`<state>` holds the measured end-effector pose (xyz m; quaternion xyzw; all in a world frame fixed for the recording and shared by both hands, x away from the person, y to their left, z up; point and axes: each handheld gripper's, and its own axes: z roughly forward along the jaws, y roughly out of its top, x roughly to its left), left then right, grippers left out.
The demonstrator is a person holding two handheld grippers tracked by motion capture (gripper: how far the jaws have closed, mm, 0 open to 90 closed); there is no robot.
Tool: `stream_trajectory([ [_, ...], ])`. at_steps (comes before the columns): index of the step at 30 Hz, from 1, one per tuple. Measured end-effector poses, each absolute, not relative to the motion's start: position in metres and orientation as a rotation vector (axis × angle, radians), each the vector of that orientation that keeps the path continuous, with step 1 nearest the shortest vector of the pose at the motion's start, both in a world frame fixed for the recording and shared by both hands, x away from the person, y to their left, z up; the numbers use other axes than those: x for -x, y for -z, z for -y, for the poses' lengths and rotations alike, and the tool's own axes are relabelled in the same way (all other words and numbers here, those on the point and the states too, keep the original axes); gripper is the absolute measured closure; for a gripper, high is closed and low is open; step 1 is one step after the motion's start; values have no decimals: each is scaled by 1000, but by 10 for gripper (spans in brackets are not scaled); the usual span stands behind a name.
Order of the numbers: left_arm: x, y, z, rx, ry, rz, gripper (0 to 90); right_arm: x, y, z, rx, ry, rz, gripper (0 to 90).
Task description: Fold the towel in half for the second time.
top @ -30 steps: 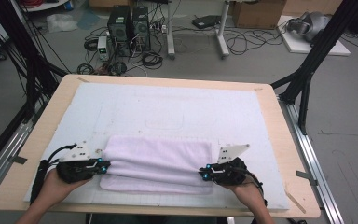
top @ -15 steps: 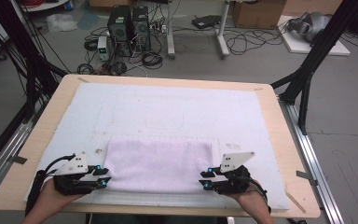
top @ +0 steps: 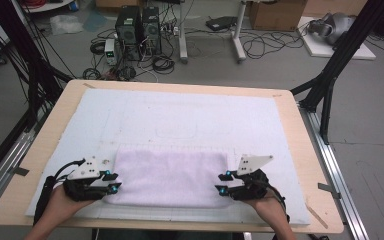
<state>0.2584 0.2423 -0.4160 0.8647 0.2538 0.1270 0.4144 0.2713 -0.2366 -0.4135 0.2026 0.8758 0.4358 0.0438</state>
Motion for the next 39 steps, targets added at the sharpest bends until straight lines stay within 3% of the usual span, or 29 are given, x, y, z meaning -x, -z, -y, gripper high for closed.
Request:
stream_trajectory([
  [8,-302,409,-239,-2092,-406,-738,608,-318,409,241,-739,-1273,-2572,575],
  [15,-337,422,-234,-2118,-416,-852,472,-357,414,239,-851,-1251,-2521,436],
  [20,-345,436,-229,-2164,-431,-913,421,-368,432,237,-907,-1192,-2599,418],
  [23,-345,436,-227,-2177,-456,-887,475,-367,439,234,-886,-1155,-2619,431],
  [29,-346,438,-229,-2170,-414,-906,499,-364,446,240,-922,-1206,-2613,450],
  [39,-346,439,-229,-2159,-373,-883,712,-360,444,238,-857,-1230,-2663,725],
])
